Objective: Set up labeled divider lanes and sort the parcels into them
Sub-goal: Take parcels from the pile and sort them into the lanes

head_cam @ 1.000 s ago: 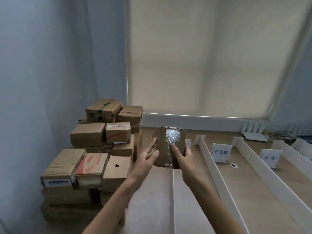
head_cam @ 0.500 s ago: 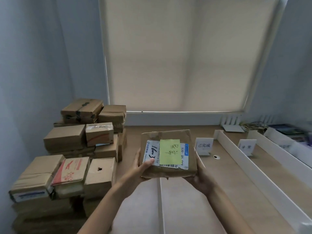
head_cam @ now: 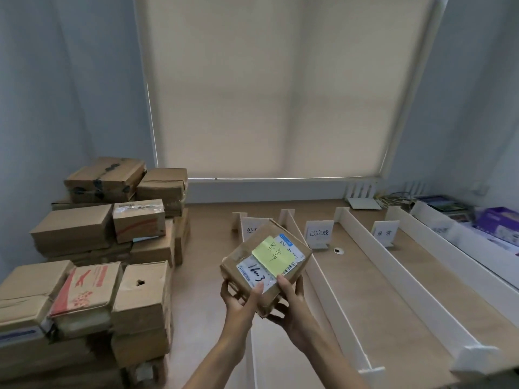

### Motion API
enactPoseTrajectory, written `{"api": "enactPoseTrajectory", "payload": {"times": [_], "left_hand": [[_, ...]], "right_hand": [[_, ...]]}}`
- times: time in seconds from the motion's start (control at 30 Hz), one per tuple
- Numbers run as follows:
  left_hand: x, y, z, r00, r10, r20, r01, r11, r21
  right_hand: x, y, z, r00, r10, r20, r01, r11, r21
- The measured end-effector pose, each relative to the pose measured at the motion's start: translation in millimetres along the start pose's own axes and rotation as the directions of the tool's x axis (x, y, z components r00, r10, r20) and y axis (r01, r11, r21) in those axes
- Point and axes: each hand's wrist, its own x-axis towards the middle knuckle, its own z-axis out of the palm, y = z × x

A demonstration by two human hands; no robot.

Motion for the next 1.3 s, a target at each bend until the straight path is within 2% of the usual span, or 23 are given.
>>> {"api": "enactPoseTrajectory", "payload": {"times": [0.1,0.13,0.23,0.33,0.47,0.6,0.67,0.73,0.8,0.87,0.97,1.03,1.1,1.17,1.3], "left_hand": [[8,-7,-15,0.999,-0.022,-0.039,0.027,0.994,0.111],[12,-9,-20,1.0,-0.017,-0.018,0.019,0.987,0.158],[17,-16,-23,0.986,-0.045,0.161,0.002,0.966,0.257],[23,-30,-15,0.98,-0.07,0.187,0.016,0.96,0.28],[25,-40,20,0.989,-0.062,0.132,0.033,0.976,0.215],[20,-56,79,0.973,-0.063,0.221,0.02,0.981,0.192],[16,-62,111,0.95,-0.051,0.309,-0.048,0.951,0.306],[10,-66,145,0.905,-0.005,0.425,-0.194,0.884,0.424],[3,-74,181,0.819,0.105,0.564,-0.42,0.78,0.464],[-4,-88,222,0.737,0.17,0.654,-0.575,0.667,0.474],[-19,-107,289,0.696,0.219,0.684,-0.648,0.604,0.465],[-32,-116,336,0.65,0.264,0.713,-0.694,0.588,0.415],[-43,-131,380,0.603,0.302,0.738,-0.73,0.583,0.358],[-46,-143,411,0.611,0.282,0.74,-0.716,0.596,0.364],[-43,-175,463,0.584,0.34,0.737,-0.755,0.56,0.34]], "right_hand": [[-6,-1,-22,0.996,0.056,-0.074,-0.06,0.996,-0.061],[-9,0,-29,0.994,0.076,-0.082,-0.083,0.992,-0.092],[-16,7,-49,0.991,0.101,-0.091,-0.113,0.984,-0.137],[-18,12,-59,0.988,0.09,-0.125,-0.107,0.984,-0.139],[-19,7,-72,0.96,-0.032,-0.278,-0.026,0.979,-0.204],[-37,-14,-114,0.906,-0.165,-0.389,0.039,0.95,-0.311],[-50,-26,-145,0.886,-0.21,-0.414,0.068,0.94,-0.333],[-67,-37,-178,0.859,-0.233,-0.455,0.091,0.945,-0.313],[-84,-50,-215,0.829,-0.25,-0.5,0.113,0.951,-0.287],[-100,-65,-253,0.806,-0.278,-0.523,0.136,0.946,-0.294],[-127,-91,-313,0.797,-0.313,-0.517,0.163,0.935,-0.314],[-146,-112,-352,0.798,-0.364,-0.48,0.163,0.898,-0.409],[-166,-130,-395,0.815,-0.413,-0.406,0.154,0.83,-0.535],[-180,-145,-426,0.834,-0.448,-0.322,0.152,0.748,-0.647],[-187,-159,-486,0.836,-0.512,-0.198,0.152,0.563,-0.812]]}}
